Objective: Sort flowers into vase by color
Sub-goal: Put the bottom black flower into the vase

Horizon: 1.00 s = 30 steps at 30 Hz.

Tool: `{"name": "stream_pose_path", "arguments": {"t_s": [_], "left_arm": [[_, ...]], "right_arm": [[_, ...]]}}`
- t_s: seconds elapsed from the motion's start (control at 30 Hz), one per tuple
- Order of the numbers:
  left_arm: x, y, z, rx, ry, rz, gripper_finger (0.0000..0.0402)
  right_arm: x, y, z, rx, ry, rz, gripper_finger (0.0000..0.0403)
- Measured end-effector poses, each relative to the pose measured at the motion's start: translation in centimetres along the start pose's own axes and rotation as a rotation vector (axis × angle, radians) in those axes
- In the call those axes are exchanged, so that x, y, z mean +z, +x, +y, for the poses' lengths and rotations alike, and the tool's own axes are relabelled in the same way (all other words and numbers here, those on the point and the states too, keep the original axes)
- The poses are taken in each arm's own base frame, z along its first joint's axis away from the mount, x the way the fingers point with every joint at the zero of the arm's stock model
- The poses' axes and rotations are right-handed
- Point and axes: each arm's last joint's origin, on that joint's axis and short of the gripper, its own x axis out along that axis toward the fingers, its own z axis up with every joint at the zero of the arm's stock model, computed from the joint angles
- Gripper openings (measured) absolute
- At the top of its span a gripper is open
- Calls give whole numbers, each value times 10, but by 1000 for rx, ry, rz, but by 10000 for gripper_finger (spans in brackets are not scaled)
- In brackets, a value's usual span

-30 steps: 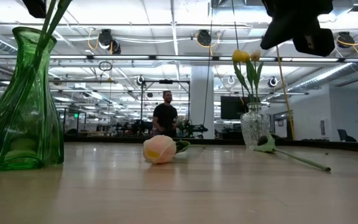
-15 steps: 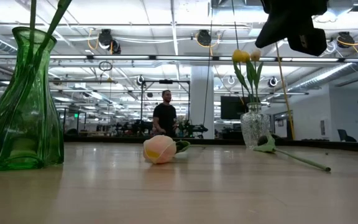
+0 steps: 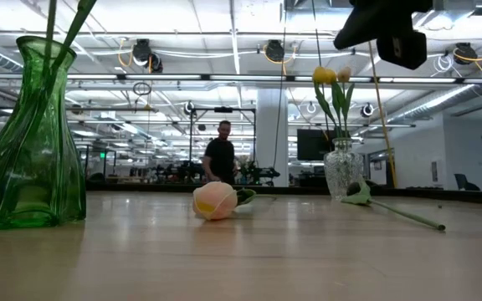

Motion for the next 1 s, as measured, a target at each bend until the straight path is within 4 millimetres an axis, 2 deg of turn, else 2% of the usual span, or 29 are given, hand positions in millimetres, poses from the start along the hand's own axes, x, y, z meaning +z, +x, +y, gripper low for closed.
{"name": "stream_pose_path", "arguments": {"t_s": [0.27, 0.5, 0.77, 1.0], "left_arm": [[3, 3, -7, -16, 11, 63, 146], [1, 19, -14, -97, 93, 215, 146], [12, 31, 2, -141, 81, 467, 146], [33, 32, 17, -214, 57, 556, 146]], "right_arm": [[1, 0, 2, 22, -34, -13, 0], [1, 0, 3, 33, -55, 2, 0], [-2, -1, 5, 48, -80, 11, 0], [-3, -2, 6, 52, -92, 14, 0]]}}
